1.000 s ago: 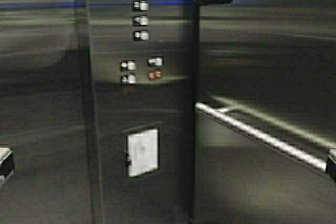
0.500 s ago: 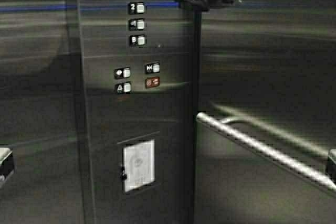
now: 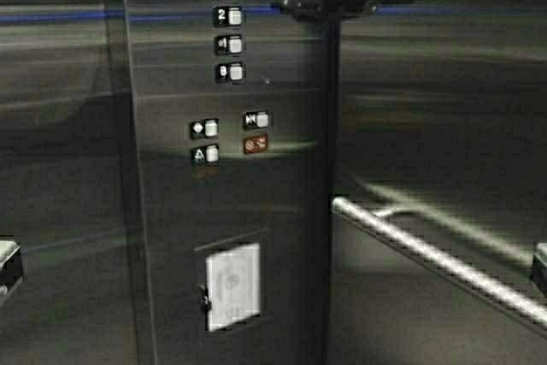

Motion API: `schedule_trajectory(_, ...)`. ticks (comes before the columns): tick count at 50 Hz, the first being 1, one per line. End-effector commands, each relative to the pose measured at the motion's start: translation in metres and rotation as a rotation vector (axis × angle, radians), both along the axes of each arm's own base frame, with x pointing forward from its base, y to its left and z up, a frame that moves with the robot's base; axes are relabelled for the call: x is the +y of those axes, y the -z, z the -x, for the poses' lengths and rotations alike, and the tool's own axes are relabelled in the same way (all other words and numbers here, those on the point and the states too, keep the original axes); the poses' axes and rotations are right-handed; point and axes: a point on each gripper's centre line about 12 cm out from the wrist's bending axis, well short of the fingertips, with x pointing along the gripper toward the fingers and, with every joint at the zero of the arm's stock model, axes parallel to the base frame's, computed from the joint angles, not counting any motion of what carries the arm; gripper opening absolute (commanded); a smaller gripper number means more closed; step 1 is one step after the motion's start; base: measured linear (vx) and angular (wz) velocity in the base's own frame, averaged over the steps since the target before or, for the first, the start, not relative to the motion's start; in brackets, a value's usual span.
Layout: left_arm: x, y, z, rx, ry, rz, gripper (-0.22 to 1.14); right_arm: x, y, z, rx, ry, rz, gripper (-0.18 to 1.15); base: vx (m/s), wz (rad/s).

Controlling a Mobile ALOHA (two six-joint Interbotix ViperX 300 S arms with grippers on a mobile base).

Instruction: Navigate to elevator, push the call button, then enter the elevator

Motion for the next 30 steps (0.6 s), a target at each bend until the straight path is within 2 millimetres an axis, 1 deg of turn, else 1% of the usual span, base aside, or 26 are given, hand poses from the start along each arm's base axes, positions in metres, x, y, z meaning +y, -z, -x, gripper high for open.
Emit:
schedule_trajectory(1,0.0,-0.007,-0.002,-0.017,0.001,0.006,0.03,-0.009,-0.007,-0.015,-0.077,0.029,-0.044,0.05,0.15,0.1)
schedule_trajectory(12,0.0,-0.006,-0.001,-0.013,-0.003,0.013,0.03,-0.012,0.011,-0.023,-0.114,0.031,-0.055,0.05,0.13,0.1)
schedule_trajectory(30,0.0,-0.006,-0.001,-0.013,-0.003,0.013,0.03,-0.016,0.037,-0.043,-0.107,0.048,-0.02,0.05,0.11,0.08)
